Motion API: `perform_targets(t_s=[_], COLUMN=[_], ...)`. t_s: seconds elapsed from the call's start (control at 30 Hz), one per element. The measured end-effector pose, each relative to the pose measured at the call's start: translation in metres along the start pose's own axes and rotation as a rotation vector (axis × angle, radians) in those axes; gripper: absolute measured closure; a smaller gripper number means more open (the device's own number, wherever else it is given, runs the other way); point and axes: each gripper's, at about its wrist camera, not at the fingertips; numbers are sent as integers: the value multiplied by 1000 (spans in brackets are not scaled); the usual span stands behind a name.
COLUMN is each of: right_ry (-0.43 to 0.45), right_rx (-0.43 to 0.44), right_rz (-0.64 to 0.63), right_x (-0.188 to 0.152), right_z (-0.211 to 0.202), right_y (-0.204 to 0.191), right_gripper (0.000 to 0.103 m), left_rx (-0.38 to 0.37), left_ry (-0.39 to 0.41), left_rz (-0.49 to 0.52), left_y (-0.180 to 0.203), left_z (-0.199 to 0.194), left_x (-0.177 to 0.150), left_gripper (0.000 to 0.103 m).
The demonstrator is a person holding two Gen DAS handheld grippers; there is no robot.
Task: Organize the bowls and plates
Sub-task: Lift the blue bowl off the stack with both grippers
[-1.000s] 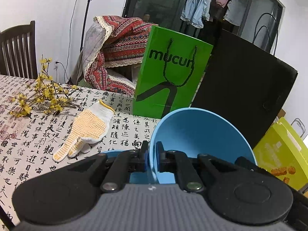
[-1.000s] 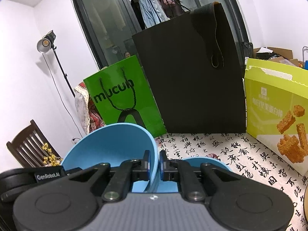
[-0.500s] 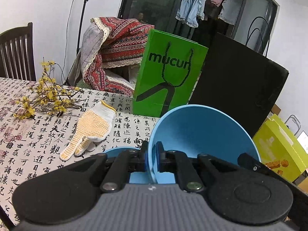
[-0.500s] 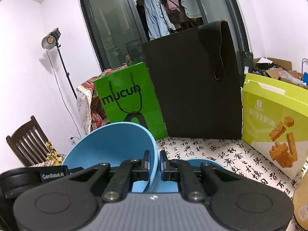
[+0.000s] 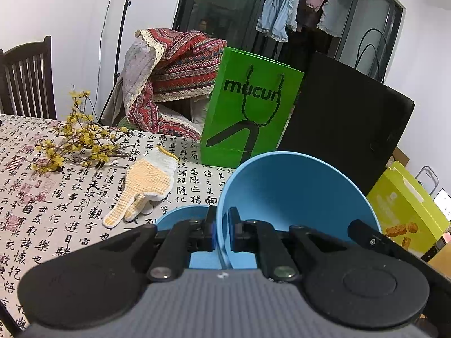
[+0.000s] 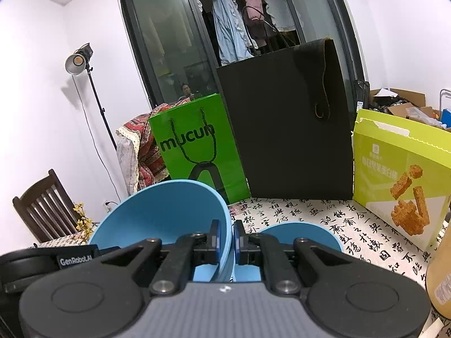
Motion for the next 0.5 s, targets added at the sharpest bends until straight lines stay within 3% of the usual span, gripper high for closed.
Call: perform_targets(t_s=[0.5], right_ry=[14], right_rx=[-5], right_rz=[-8], right_x=[-15], right_z=[-25], right_y=[-13], right_gripper=[94], left_rx=[-3], left_ry=[16], left_rz=[11], left_y=[-12], left_z=[-27], left_x=[-11], left_gripper=[94])
Point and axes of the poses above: each gripper's, at about its wrist camera, not at the fingertips, and z roughly the way its jaws point, y to its right, x to its top, and after that the axes turned 1 degree about x, right-handed
